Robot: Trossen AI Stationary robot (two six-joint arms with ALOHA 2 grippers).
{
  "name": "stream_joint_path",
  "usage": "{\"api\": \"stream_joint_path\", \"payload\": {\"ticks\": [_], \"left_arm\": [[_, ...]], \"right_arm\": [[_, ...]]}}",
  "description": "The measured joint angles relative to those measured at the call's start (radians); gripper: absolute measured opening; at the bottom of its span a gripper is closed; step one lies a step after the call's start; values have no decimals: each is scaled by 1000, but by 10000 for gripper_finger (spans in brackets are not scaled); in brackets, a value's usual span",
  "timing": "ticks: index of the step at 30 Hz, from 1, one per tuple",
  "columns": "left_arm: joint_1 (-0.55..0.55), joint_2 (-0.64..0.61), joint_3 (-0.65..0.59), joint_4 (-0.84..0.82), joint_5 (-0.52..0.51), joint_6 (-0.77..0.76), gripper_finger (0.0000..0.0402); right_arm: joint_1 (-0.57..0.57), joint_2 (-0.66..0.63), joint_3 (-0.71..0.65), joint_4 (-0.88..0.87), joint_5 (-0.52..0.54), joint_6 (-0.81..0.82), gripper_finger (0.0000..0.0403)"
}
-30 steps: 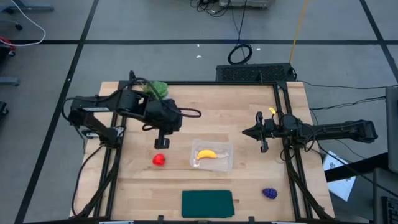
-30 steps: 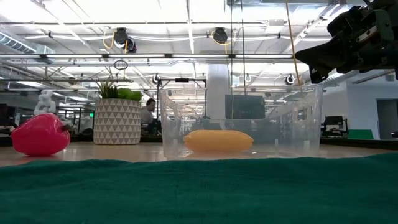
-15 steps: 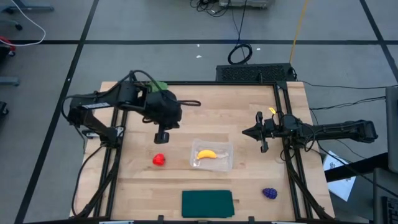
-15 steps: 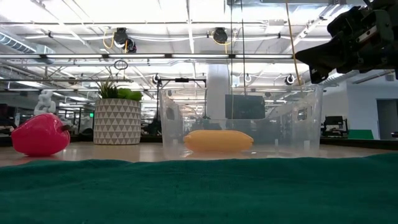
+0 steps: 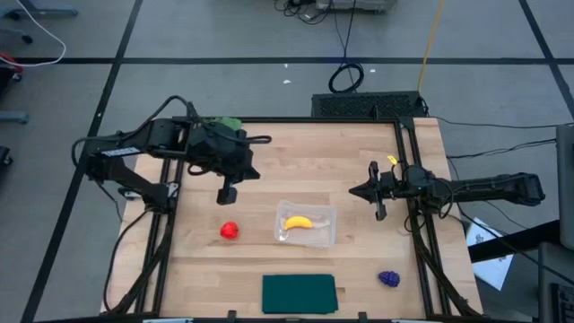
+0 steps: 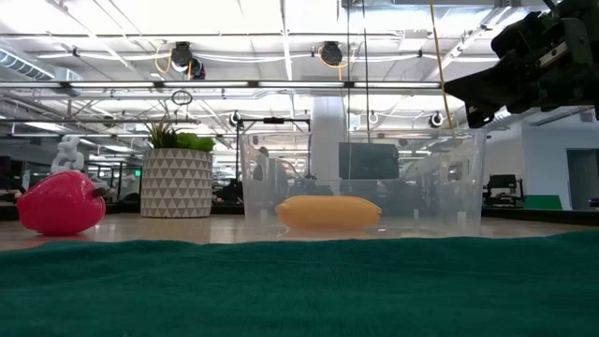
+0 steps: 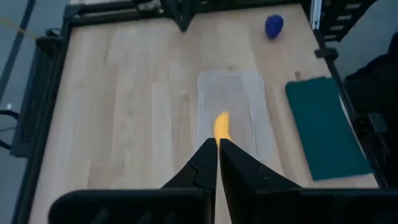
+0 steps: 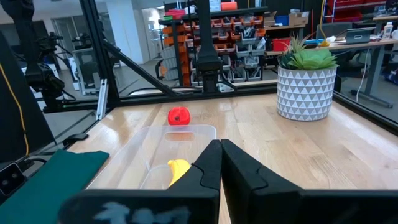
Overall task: Pick and placing Produce into tupperware
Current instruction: Put the grapes into the transparent bin
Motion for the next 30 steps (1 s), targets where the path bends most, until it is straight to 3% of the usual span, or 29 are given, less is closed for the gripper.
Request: {"api": "stream_joint_path", "payload": {"ticks": [18, 30], "left_arm": [[58, -346, -566, 503, 69, -13, 24], [97, -490, -757, 582, -15, -73, 24]], "right_arm": [[0, 19, 0, 28, 0, 1, 0], [0, 25, 0, 48, 0, 11, 0]]}}
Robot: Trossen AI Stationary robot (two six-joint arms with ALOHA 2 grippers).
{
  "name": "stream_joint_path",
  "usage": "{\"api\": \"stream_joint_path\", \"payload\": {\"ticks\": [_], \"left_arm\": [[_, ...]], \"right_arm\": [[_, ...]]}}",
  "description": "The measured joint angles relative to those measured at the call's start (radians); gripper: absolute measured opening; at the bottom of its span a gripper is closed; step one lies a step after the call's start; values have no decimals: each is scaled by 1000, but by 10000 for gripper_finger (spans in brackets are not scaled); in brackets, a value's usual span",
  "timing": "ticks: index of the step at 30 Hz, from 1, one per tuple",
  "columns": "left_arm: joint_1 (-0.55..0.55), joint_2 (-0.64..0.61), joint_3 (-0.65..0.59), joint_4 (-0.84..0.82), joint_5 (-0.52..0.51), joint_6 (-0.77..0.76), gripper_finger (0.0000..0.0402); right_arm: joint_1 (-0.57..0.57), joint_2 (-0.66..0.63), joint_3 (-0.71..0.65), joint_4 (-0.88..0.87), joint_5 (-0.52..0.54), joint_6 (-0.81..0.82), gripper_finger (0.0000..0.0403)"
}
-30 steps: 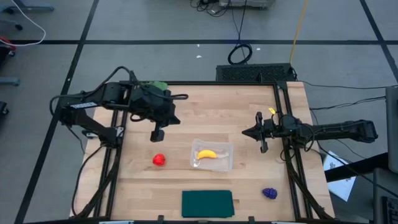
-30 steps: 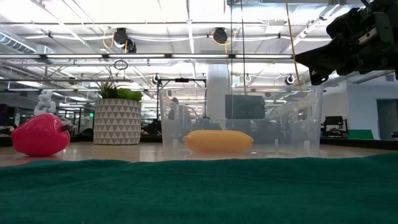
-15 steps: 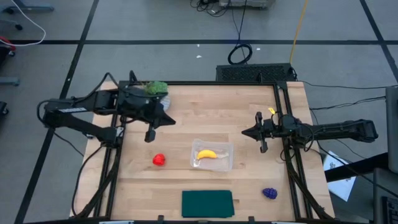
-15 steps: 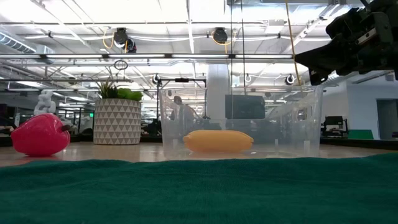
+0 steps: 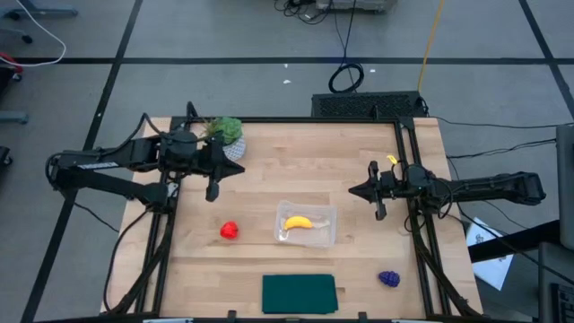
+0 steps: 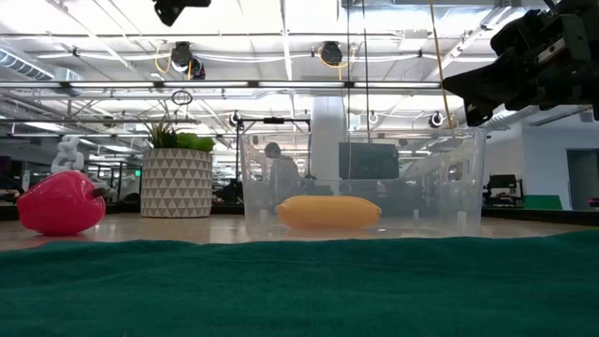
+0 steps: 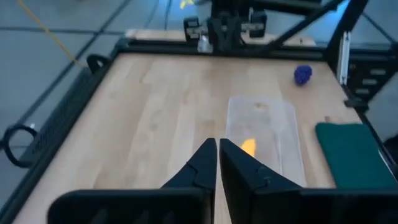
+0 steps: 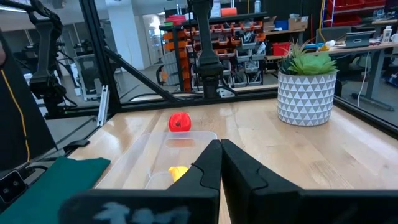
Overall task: Pick and placing Produce into tupperware
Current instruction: Put the grapes into the transparent bin
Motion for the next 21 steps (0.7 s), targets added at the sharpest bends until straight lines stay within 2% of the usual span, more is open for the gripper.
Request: {"api": "stream_joint_path", "payload": {"ticks": [7, 14, 21], "left_arm": [[-6, -79, -104, 150, 11, 29, 24], [-6, -124, -250, 368, 123, 38, 24], [-6, -138, -315, 420, 123, 77, 24]], "right_arm": [[0, 0, 0, 0, 0, 3, 0], [0, 0, 0, 1, 0, 3, 0], [0, 0, 0, 1, 0, 3, 0]]}}
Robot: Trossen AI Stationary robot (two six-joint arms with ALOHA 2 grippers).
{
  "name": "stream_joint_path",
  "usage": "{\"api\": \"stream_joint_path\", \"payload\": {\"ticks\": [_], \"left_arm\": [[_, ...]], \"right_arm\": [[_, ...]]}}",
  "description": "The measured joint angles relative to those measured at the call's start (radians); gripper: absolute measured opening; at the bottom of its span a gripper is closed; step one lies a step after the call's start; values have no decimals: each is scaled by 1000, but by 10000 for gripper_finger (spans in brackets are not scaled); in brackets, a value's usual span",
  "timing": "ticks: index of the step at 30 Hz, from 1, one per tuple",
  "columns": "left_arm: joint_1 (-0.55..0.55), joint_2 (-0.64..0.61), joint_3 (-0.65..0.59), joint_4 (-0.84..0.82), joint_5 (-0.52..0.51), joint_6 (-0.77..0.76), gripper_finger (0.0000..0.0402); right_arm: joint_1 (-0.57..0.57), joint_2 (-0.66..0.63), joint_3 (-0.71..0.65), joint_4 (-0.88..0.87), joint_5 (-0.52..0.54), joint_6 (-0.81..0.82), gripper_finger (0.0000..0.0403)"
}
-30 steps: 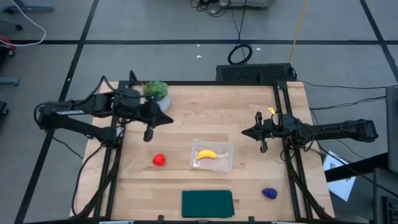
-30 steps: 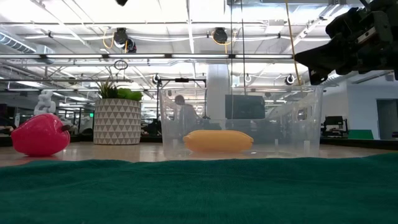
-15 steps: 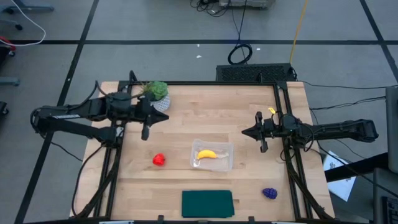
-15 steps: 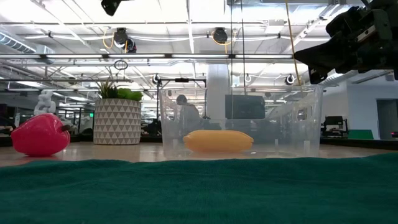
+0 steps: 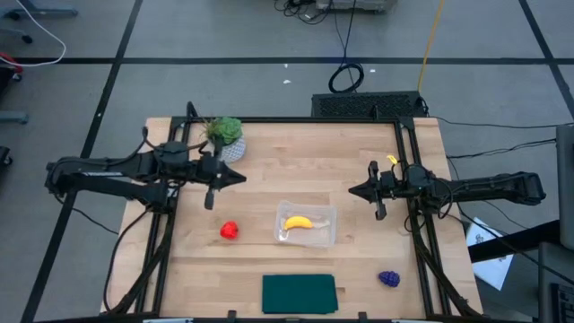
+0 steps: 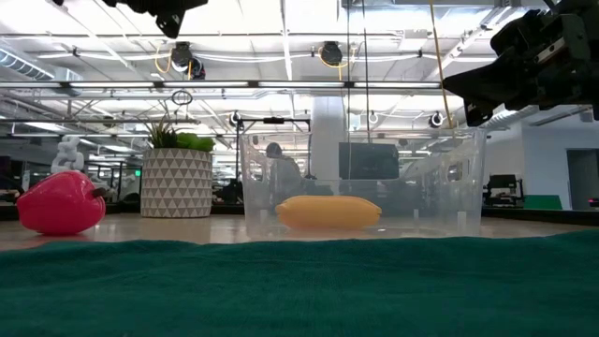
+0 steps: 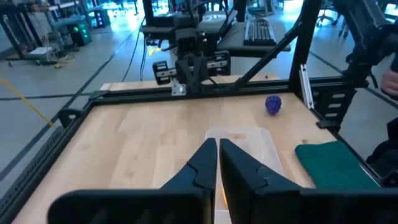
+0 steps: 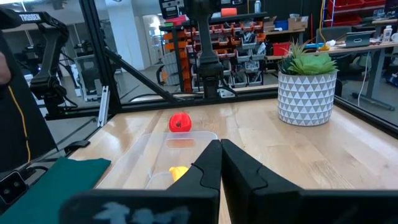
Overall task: Pick and placing Produce into tupperware
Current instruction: Put the grapes into the transparent bin
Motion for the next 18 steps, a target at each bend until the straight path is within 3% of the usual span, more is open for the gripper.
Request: {"api": "stream_joint_path", "payload": {"ticks": [9, 18], "left_arm": [[0, -90, 0, -15, -14, 11, 24], [-1, -95, -10, 20, -18, 18, 24]], "right_arm": [[0, 0, 0, 0, 0, 0, 0], [0, 0, 0, 0, 0, 0, 0]]}}
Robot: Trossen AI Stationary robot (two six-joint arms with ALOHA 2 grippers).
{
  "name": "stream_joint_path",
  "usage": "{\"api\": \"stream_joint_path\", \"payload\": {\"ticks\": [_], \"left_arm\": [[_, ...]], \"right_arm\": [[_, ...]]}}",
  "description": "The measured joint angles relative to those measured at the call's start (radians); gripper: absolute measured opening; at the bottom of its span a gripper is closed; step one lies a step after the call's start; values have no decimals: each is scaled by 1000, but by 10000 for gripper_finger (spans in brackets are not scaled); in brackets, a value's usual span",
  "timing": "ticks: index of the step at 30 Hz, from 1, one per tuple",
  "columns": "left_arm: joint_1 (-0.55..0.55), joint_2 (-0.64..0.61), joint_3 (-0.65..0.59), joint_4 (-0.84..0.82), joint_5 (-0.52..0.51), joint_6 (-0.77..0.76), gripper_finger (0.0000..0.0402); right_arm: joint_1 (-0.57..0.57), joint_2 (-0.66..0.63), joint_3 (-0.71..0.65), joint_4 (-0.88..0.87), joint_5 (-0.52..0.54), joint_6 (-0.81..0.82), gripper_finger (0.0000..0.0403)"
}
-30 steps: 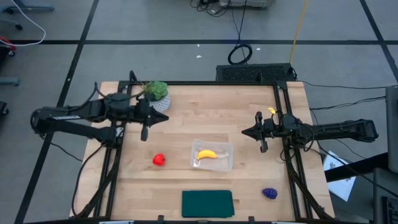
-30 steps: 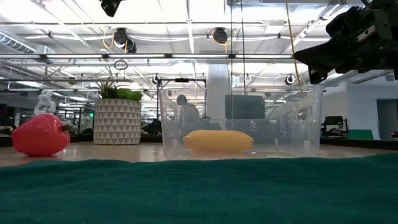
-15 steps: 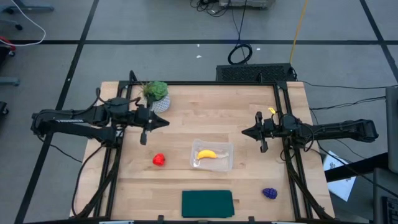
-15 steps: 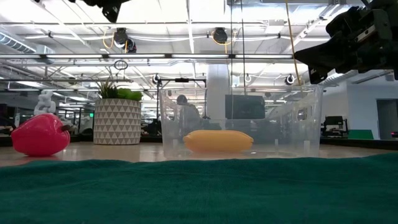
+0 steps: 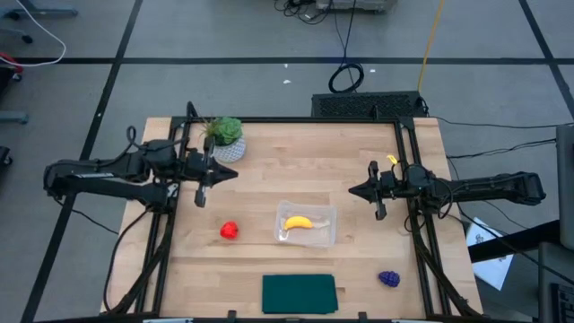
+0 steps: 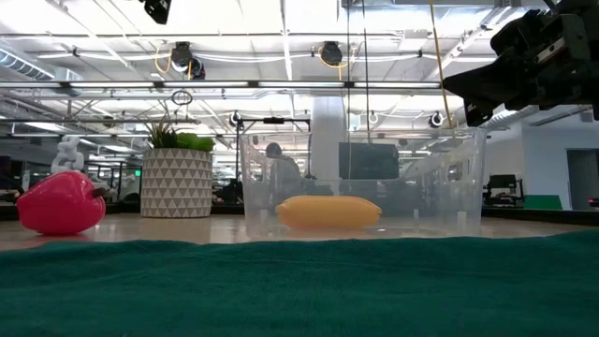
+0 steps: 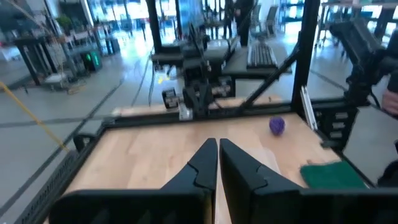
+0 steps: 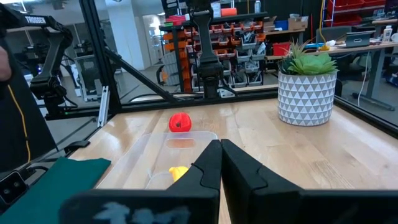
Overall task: Pick and placing Produce into tupperware
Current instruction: Put the grapes into the transparent bin
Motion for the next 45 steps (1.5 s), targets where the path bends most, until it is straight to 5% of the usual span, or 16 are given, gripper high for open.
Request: {"api": "stream_joint_path", "payload": {"ticks": [31, 45], "left_arm": [[0, -113, -511, 472, 2, -89, 24], [0, -112, -577, 516, -2, -63, 24]], "right_arm": [[0, 0, 0, 0, 0, 19, 0], [0, 0, 0, -36, -7, 36, 0]]}}
